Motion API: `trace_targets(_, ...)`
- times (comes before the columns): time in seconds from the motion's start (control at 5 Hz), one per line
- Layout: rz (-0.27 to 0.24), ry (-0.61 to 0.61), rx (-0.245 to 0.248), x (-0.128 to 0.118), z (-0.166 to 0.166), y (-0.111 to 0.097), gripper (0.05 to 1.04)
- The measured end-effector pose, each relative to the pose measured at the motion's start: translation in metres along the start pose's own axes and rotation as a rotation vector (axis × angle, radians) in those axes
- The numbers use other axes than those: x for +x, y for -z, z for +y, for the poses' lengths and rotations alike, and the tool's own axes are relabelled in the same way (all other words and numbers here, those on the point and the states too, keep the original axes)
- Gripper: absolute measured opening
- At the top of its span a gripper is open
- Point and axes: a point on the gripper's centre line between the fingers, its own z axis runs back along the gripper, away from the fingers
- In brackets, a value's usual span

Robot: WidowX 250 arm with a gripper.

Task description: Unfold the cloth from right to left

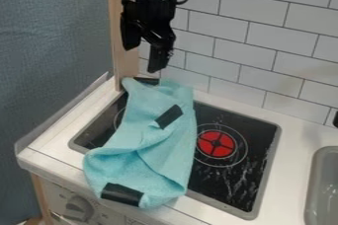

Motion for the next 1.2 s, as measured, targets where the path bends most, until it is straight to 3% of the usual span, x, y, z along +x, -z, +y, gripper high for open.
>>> trace_targets(0.4,0.032,-0.122,-0.061,-0.023,-0.031,0.02,0.999)
trace_targets(0.6,0.024,-0.159,-0.057,-0.028,-0.035,0.028,0.999)
trace_targets(1.2,0.089,-0.104,-0.205,-0.026,-0.058,0.07,0.999)
